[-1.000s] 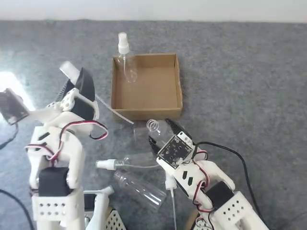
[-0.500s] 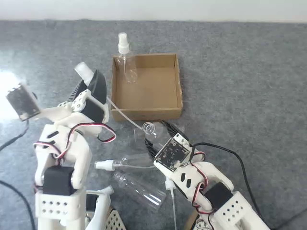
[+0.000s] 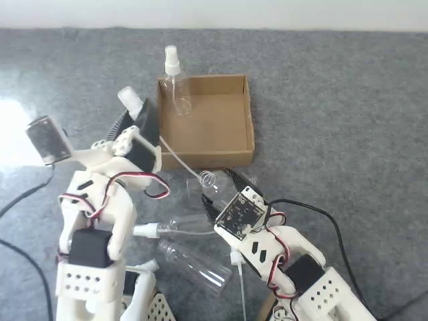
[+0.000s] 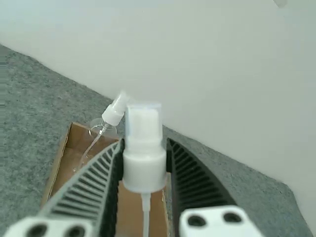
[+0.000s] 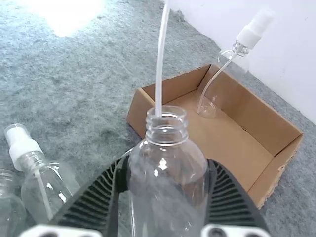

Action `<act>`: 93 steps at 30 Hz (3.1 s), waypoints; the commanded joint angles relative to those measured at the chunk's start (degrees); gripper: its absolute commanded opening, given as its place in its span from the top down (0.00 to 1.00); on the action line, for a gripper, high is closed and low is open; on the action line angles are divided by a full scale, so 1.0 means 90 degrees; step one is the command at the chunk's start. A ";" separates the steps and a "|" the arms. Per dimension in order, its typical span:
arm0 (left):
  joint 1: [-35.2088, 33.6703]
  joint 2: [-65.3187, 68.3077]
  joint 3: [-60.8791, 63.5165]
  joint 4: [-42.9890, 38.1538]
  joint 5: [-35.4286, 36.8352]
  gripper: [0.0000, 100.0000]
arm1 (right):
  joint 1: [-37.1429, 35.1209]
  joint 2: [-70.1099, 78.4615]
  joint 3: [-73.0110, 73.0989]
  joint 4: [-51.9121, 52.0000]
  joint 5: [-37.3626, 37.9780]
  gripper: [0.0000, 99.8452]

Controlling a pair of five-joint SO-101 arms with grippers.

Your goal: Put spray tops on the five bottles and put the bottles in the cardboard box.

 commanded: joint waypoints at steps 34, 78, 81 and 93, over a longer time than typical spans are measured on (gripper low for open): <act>0.1778 -0.0098 0.0259 0.0166 -0.1211 0.99 | 0.0347 -0.0142 -0.0137 -0.0142 -0.0186 0.89; 0.2188 -0.0107 0.0552 0.0654 -0.1885 0.78 | 0.0640 -0.0415 -0.0195 -0.0112 -0.0479 0.89; 0.1954 -0.0107 0.0503 0.0625 -0.1885 0.78 | 0.0640 -0.0904 -0.0117 0.0151 -0.0479 0.89; 0.1387 -0.0342 0.0278 0.0664 -0.1866 0.78 | 0.0611 -0.1812 0.0156 0.0640 -0.0469 0.89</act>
